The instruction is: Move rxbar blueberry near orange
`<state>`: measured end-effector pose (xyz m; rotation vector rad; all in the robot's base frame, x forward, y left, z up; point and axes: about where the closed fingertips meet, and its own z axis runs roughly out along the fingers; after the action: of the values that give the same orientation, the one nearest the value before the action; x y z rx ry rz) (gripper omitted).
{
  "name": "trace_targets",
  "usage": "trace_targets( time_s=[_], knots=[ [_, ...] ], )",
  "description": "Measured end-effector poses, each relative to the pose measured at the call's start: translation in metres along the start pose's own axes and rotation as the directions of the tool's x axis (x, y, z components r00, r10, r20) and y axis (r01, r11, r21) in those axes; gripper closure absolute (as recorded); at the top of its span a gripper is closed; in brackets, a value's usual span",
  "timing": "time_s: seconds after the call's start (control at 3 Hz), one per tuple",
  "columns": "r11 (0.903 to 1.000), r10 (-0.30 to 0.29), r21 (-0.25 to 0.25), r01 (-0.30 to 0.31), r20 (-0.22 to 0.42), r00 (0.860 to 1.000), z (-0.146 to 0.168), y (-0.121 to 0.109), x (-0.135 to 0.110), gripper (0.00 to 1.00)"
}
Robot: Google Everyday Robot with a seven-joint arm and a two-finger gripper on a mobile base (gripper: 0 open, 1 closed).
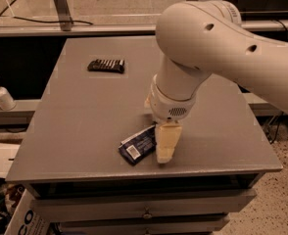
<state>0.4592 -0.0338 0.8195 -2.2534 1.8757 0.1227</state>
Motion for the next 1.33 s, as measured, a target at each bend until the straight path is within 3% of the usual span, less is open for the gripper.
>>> trace_targets(
  time_s=[1.0, 1.33],
  knots=[
    [0.9999, 0.009, -0.008, -0.009, 0.003, 1.0, 0.003, -0.005, -0.004, 0.86],
    [0.9989, 0.047, 0.008, -0.047, -0.001, 0.999, -0.006, -0.014, 0.01, 1.0]
  ],
)
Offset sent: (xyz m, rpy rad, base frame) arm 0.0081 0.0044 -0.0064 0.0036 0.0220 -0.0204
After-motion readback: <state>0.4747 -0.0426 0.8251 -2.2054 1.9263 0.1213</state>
